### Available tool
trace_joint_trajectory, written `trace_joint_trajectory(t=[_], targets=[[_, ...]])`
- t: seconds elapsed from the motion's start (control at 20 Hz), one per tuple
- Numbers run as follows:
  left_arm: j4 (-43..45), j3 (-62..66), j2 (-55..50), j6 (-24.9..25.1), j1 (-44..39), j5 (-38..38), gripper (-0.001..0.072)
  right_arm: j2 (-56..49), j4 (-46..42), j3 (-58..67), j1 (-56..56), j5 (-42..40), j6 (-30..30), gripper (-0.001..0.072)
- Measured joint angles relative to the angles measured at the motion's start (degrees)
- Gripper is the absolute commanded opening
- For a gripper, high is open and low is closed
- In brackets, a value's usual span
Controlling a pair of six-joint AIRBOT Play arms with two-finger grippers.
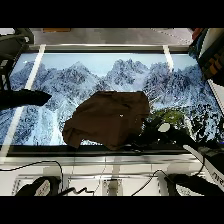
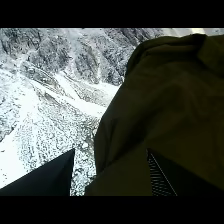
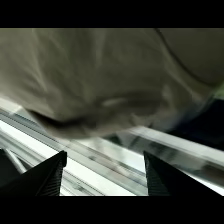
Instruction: Fold the clothes and pants, and hang the long-sleeved shirts on hangers.
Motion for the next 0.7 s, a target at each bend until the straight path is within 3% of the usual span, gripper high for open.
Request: trace_joint_trajectory(t=[0.15,0.25,0.35,0.7], targets=[[0.0,0.0,0.0,0.0,0.0,0.0,0.0487,-2.5,2.6,1.6,2.1,-2.4,0.0,0.0305],[0.0,0.0,0.0,0.0,0.0,0.0,0.0487,-3.3,3.5,2.4,2.9,-4.5,0.5,0.0125],[0.0,0.0,0.0,0.0,0.0,0.0,0.0487,-3.7,3.9,3.0,3.3,-6.1,1.2,0.002],[0.0,0.0,0.0,-0.3,0.0,0.0,0.0487,-3.9,1.8,8.9,2.3,-2.7,0.6,0.002]])
